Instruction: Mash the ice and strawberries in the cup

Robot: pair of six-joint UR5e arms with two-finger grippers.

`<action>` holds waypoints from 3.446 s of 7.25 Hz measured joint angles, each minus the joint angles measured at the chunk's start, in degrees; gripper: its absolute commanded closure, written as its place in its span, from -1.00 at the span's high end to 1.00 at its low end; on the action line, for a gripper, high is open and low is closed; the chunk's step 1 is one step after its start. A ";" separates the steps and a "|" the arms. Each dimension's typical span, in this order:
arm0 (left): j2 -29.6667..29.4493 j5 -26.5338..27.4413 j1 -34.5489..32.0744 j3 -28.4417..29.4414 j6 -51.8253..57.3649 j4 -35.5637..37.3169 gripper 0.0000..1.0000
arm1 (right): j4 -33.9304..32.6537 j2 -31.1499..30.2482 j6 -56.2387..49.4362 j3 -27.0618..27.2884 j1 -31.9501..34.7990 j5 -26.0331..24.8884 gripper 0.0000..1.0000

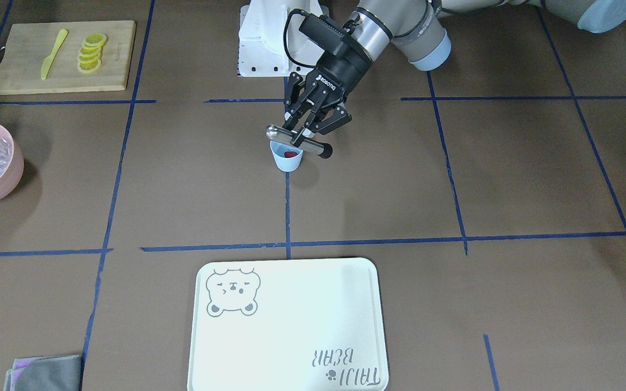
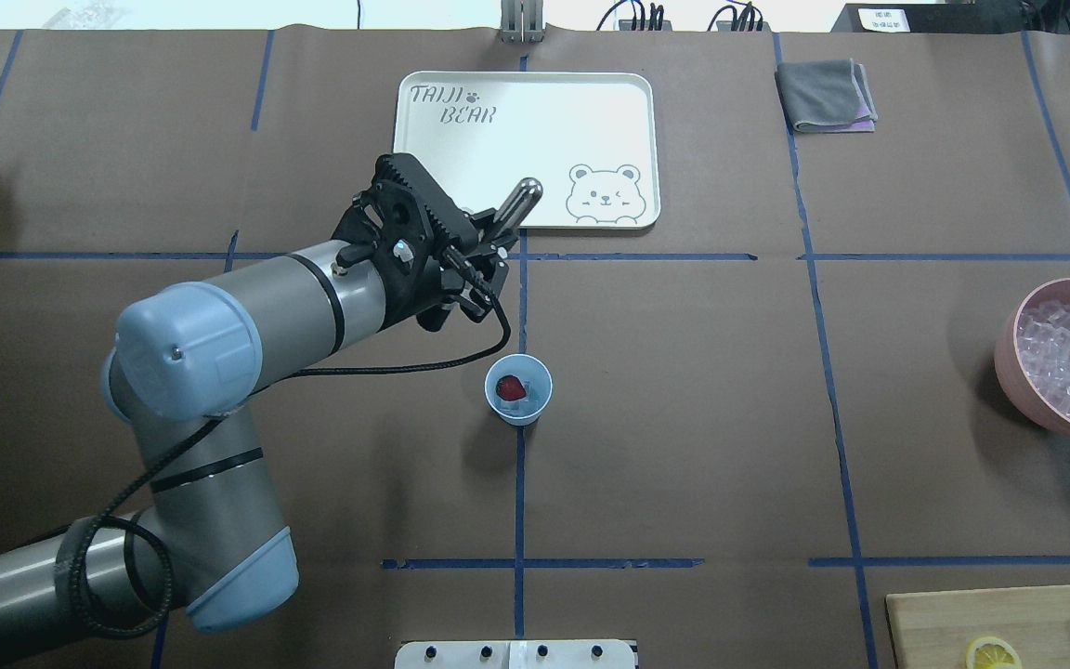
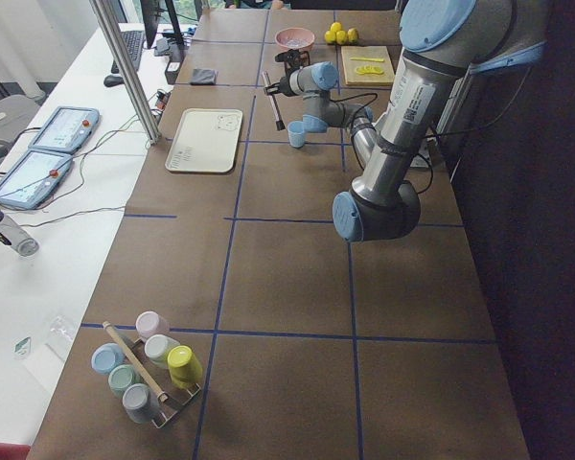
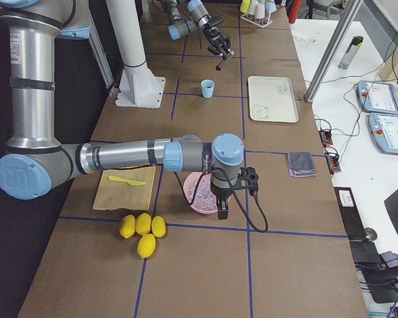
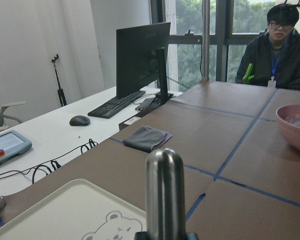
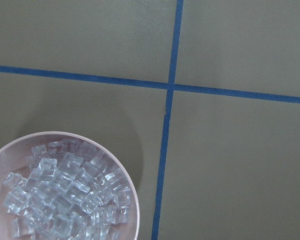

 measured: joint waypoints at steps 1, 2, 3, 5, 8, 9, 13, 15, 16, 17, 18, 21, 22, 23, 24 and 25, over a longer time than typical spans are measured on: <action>-0.17 -0.95 -1.94 -1.76 -0.04 8.88 -1.00 | 0.00 0.04 0.00 -0.09 0.00 -0.04 0.99; -0.35 -4.38 -5.13 -2.54 -0.05 17.41 -1.00 | 0.00 0.07 -0.02 -0.20 0.00 -0.06 0.99; -0.40 -9.73 -9.70 -2.97 -0.16 26.30 -1.00 | 0.00 0.07 -0.06 -0.28 0.00 -0.07 0.99; 0.12 -19.36 -18.53 -3.08 -0.40 39.39 -1.00 | 0.00 0.02 -0.08 -0.38 0.00 -0.07 0.99; 7.72 -32.91 -29.91 -2.45 -5.99 46.43 -0.88 | 0.07 0.01 -0.16 -0.45 0.00 -0.15 0.99; 11.46 -34.78 -32.62 -2.04 -10.14 46.55 -0.86 | 0.08 0.01 -0.20 -0.45 0.00 -0.15 0.99; 23.65 -39.16 -37.60 6.50 -13.21 36.04 -0.87 | 0.04 -0.16 -0.34 -0.60 0.00 -0.22 0.99; 27.50 -40.36 -37.61 13.09 -13.26 24.90 -0.87 | 0.08 -0.29 -0.44 -0.52 0.00 -0.23 0.99; 28.21 -40.91 -37.52 15.34 -13.14 21.89 -0.87 | 0.08 -0.31 -0.45 -0.47 0.00 -0.21 0.99; 29.21 -41.92 -37.43 16.69 -12.68 19.53 -0.87 | 0.09 -0.33 -0.44 -0.45 0.00 -0.22 0.99; 30.42 -42.67 -37.34 17.65 -12.05 17.13 -0.87 | 0.09 -0.33 -0.44 -0.43 0.00 -0.24 0.99; 31.75 -43.12 -37.01 20.32 -11.55 12.00 -0.60 | 0.09 -0.34 -0.44 -0.44 0.02 -0.37 0.99; 31.93 -43.10 -36.53 20.83 -11.46 11.39 -0.35 | 0.09 -0.37 -0.44 -0.46 0.05 -0.53 0.99; 31.96 -43.08 -35.67 21.03 -11.43 11.15 -0.14 | 0.09 -0.43 -0.44 -0.47 0.06 -0.62 0.99; 31.97 -43.08 -34.76 21.10 -11.43 11.04 0.99 | 0.09 -0.47 -0.45 -0.47 0.05 -0.66 0.99; 31.96 -43.07 -34.15 21.12 -11.46 10.83 1.00 | 0.09 -0.49 -0.49 -0.48 0.06 -0.68 0.99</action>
